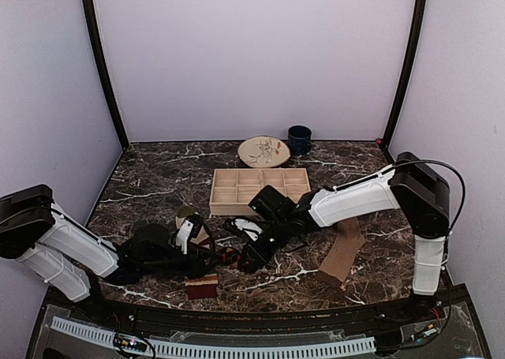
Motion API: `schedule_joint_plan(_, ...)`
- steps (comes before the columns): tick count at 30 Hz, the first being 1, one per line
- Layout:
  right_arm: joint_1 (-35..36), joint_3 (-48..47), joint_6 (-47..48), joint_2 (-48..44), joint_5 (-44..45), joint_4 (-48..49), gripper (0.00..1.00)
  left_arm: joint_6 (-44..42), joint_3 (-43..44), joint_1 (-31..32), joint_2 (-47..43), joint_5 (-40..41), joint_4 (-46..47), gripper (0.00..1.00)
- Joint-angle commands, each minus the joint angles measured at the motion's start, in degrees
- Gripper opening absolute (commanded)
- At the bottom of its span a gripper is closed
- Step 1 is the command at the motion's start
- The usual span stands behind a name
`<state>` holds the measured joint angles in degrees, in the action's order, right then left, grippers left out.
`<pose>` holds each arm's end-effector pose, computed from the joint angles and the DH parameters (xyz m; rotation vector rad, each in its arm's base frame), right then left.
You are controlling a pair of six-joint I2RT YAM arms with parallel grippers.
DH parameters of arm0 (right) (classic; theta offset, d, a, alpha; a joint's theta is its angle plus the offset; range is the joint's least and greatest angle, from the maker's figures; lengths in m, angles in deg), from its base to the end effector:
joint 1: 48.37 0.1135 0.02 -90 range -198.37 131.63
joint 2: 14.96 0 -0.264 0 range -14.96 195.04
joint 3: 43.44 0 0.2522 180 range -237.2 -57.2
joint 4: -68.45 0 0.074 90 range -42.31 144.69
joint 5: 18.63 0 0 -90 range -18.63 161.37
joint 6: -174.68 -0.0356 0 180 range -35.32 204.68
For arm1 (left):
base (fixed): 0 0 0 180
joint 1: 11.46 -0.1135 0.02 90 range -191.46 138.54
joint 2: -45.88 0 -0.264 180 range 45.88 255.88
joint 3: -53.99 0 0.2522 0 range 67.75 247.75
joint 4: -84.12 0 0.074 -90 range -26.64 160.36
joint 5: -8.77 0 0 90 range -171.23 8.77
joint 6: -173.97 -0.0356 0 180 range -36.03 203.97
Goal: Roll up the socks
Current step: Roll the sock at the center of the board.
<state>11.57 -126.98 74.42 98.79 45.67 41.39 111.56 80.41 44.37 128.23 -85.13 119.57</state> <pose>0.1878 0.3553 0.1390 -1.3282 2.4287 0.9818 0.1265 -0.1906 0.1279 0.5526 1.9961 -1.0087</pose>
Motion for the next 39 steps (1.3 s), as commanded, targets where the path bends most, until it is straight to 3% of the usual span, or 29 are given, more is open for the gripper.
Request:
schedule_joint_plan(1,-0.62,0.58,-2.58,3.83,-3.61,-2.06,0.00,-0.96,1.20,0.97,1.85,-1.38,1.52,0.47)
schedule_joint_plan(25,-4.12,5.14,-11.69,4.71,-16.38,5.94,0.00,-0.61,3.55,2.17,6.12,1.86,2.06,0.48)
schedule_joint_plan(39,-5.00,5.72,-12.78,5.24,-19.01,8.15,0.00,-0.69,8.25,2.17,13.33,-4.47,2.20,0.44)
